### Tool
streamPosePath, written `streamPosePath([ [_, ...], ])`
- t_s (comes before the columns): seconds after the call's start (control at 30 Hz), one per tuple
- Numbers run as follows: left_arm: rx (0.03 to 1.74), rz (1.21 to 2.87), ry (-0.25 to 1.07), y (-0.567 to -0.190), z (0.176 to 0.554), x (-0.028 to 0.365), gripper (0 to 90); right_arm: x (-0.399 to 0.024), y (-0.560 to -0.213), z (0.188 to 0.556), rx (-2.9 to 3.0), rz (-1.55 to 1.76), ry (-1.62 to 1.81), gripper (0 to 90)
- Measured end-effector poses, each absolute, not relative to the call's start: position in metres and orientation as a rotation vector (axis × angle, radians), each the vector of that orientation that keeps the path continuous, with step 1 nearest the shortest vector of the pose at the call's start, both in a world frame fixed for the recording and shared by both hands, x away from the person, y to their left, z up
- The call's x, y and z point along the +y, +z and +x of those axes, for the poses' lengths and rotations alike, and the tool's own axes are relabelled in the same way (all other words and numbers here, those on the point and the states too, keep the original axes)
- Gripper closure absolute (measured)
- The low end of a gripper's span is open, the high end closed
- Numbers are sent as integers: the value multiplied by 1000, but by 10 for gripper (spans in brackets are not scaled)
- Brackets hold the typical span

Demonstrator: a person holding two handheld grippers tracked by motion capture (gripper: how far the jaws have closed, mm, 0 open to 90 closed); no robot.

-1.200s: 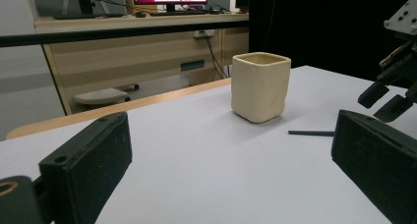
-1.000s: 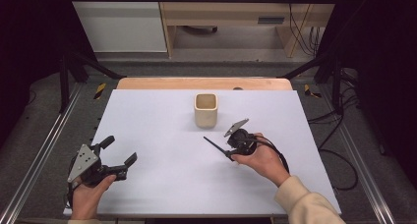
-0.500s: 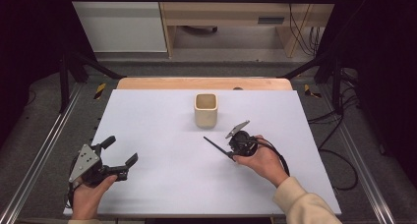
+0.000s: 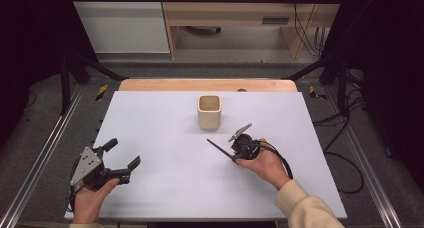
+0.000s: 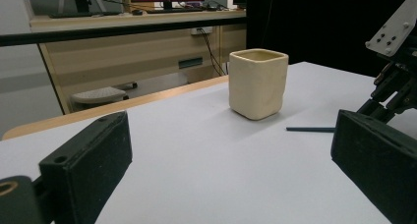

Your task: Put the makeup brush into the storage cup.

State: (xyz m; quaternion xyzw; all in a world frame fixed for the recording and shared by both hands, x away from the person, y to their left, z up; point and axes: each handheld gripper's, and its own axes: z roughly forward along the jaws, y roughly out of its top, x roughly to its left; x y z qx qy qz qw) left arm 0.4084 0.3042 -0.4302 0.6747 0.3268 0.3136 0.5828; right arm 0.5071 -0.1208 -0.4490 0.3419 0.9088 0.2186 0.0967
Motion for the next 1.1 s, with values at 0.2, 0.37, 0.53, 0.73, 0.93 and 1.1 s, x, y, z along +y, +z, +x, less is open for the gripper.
streamPosePath([
  [0.2, 763, 1578, 734, -430, 408, 304, 13, -122, -451, 508, 2694, 1030, 640, 733],
  [0.37, 763, 1578, 734, -430, 408, 304, 14, -121, -453, 507, 2702, 1018, 633, 735],
  [0.53, 762, 1578, 733, -430, 408, 304, 14, -120, -454, 508, 2711, 1028, 625, 752],
  [0.73, 759, 1583, 731, -430, 408, 303, 14, -120, -454, 509, 2715, 1045, 616, 763],
  [0.93, 758, 1586, 731, -430, 408, 302, 14, -119, -453, 511, 2731, 1051, 602, 838],
  [1.1, 757, 1584, 730, -430, 408, 302, 14, -119, -451, 511, 2725, 1036, 612, 840],
])
